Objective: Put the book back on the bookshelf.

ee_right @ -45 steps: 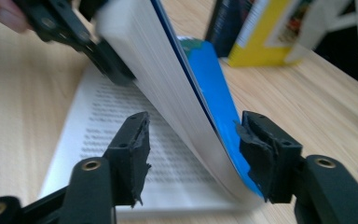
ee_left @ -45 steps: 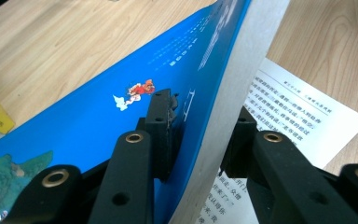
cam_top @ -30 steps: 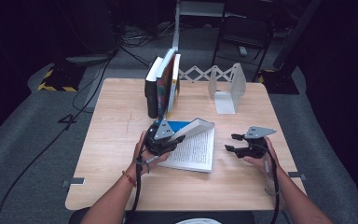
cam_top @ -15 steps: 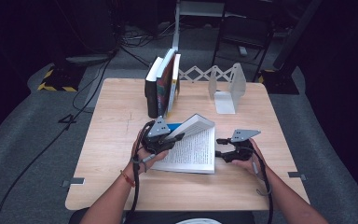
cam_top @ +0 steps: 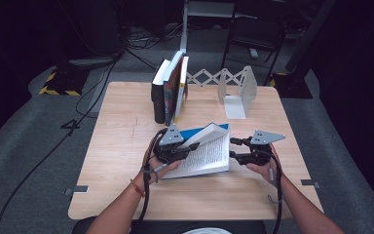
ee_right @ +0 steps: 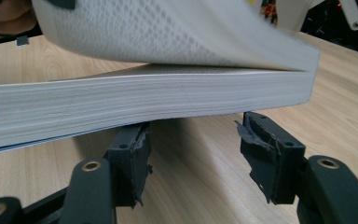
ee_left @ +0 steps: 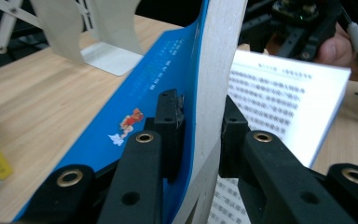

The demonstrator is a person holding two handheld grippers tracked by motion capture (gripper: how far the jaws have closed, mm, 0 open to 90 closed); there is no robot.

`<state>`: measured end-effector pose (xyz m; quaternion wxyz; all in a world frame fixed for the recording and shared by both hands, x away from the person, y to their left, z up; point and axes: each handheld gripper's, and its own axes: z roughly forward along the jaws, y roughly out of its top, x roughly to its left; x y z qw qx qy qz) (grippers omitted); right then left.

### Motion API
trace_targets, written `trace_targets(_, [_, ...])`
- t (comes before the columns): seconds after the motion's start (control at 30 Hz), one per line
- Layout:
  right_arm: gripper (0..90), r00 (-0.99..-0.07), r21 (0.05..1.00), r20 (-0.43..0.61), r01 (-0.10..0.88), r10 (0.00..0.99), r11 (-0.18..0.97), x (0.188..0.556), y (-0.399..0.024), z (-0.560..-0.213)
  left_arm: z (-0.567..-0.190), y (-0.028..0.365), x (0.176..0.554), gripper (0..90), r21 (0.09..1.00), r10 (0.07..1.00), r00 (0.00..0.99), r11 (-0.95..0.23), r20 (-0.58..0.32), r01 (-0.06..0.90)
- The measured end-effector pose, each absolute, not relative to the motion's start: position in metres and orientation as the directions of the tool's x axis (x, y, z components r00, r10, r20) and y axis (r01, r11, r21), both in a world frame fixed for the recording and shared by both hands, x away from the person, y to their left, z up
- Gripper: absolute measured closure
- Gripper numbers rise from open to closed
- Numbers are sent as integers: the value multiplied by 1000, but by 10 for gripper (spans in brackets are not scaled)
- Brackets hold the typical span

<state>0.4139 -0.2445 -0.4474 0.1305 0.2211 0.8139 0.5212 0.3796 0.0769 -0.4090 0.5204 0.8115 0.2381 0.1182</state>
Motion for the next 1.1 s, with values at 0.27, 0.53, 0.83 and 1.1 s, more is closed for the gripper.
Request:
trace_targets(0.27, [452,-838,936,-5,189,546,298,411,-258,-427,-406,55,377,740,895,471,879,-361,-67,261])
trace_targets(0.53, [453,-818,940,-69,139,571,313,411,-258,-414,-401,54,378,738,898,464,880,-339,-100,280])
trace_targets(0.83, [472,-836,944,-131,60,533,325,399,-236,-389,-402,78,362,716,925,486,871,-291,-78,246])
trace_targets(1.1, [474,-868,945,-163,0,469,328,394,-201,-367,-405,99,347,648,936,519,854,-289,-20,198])
